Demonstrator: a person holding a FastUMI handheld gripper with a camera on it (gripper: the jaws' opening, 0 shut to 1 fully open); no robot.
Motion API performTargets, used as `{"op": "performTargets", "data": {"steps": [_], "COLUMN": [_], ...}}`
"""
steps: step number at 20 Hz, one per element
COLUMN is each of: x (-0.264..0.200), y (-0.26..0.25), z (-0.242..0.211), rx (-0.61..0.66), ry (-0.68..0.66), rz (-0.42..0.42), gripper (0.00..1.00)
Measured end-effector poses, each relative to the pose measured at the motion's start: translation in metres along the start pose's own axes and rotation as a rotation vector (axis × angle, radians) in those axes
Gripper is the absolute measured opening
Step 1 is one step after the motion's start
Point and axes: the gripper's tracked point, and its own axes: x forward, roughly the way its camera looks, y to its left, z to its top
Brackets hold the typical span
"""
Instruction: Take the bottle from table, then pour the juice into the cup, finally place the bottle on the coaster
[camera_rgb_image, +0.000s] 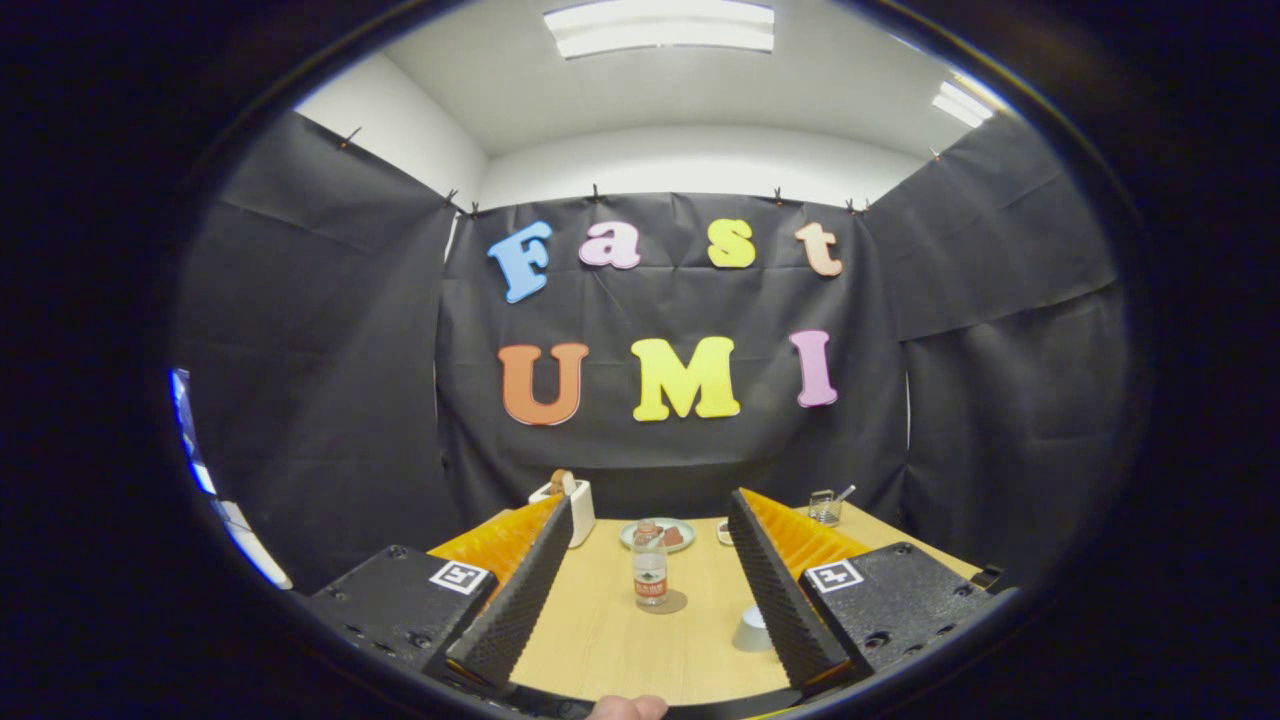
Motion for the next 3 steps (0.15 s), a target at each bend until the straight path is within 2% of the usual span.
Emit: {"op": "performTargets", "data": {"steps": [3], "x": [0.0019], "y": [-0.0009], "z": [-0.0026], "rx": [0.002], "ry": [0.005], "rz": [0.004], "gripper": [1.00]}}
